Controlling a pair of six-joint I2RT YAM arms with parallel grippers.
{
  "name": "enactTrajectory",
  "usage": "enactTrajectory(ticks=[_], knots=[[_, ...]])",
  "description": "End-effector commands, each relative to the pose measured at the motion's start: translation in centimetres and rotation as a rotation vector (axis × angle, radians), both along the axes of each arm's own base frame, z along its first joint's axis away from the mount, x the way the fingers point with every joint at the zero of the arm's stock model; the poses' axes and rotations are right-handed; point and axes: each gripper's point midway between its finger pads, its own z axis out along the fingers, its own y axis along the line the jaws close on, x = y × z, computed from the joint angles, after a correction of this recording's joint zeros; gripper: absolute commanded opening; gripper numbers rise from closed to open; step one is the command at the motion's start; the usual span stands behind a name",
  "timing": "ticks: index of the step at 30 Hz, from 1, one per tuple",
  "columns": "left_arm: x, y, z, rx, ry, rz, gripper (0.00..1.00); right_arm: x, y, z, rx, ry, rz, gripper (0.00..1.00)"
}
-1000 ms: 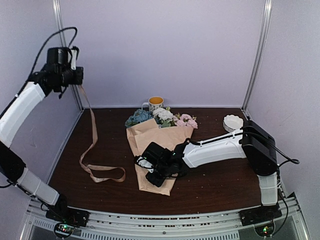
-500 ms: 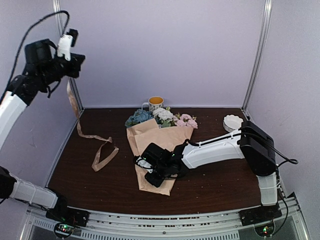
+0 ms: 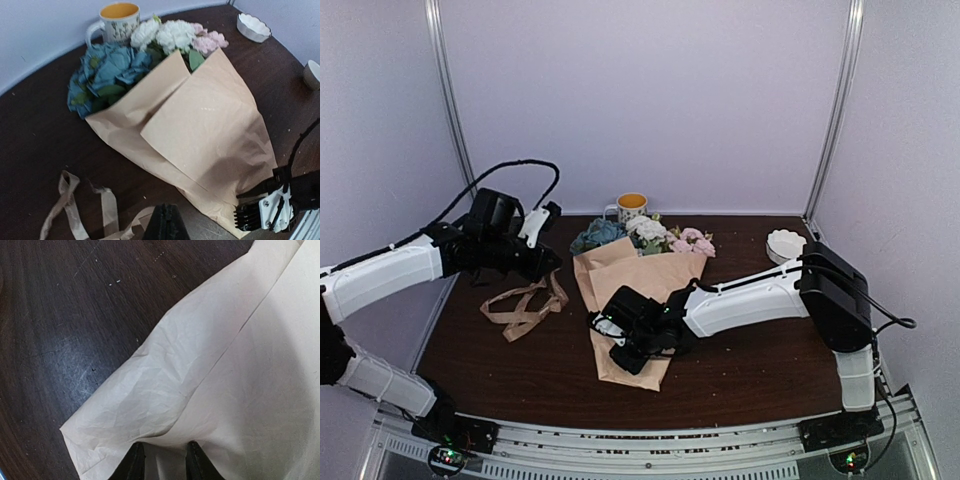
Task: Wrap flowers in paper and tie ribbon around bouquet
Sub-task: Pass from the right arm to the left
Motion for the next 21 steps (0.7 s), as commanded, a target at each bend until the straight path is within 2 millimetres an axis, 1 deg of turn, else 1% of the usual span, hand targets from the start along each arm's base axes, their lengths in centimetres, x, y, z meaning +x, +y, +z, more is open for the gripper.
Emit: enactTrajectory(ticks=[1,2,3,7,9,10,11,13,15,17,20,21], knots=[[-1.4,-2.1,-5.1,-0.079,0.149,-0.016,0.00,-2.3,-3.6,-5.1,-0.172,0.102,0.001,0.30],[-1.5,-2.5,-6.3,-0.086,0.174,-0.022,0.00,-2.3,-3.6,-5.3,-0.173,0.103,-0.002,0.30],[-1.5,-3.0,-7.0,-0.096,0.193,-0.037,0.00,-2.4,-3.7,-5.4,-0.173,0.104,-0.003,0.30],[-1.1,-4.8,-8.9,-0.088,0.249,-0.085,0.00,-2.4,-3.7,-5.4,-0.172,0.104,-0.011,0.30],[-1.0,-5.2,-11.0,-0.061,0.310,-0.090,0.00,-2.4,-3.7,-5.4,-0.170,0.100,-0.015,0.31],[-1.1,-5.4,-12.6,-0.044,0.355,-0.094,0.00,-2.4,-3.7,-5.3,-0.169,0.098,-0.017,0.31],[-1.2,-5.7,-13.5,-0.042,0.386,-0.103,0.00,-2.3,-3.7,-5.3,-0.166,0.098,-0.018,0.31],[-1.6,-6.3,-14.8,-0.044,0.429,-0.127,0.00,-2.4,-3.6,-5.3,-0.167,0.097,-0.018,0.30],[-1.8,-6.3,-15.5,-0.029,0.442,-0.127,0.00,-2.4,-3.6,-5.2,-0.170,0.093,-0.016,0.30],[-1.9,-6.2,-15.7,-0.022,0.447,-0.125,0.00,-2.4,-3.7,-5.2,-0.173,0.091,-0.012,0.31],[-2.0,-5.8,-15.5,0.003,0.434,-0.123,0.00,-2.3,-3.6,-5.1,-0.171,0.090,-0.010,0.31],[-1.9,-5.6,-15.3,0.014,0.422,-0.119,0.04,-2.3,-3.6,-5.2,-0.172,0.092,-0.010,0.31]])
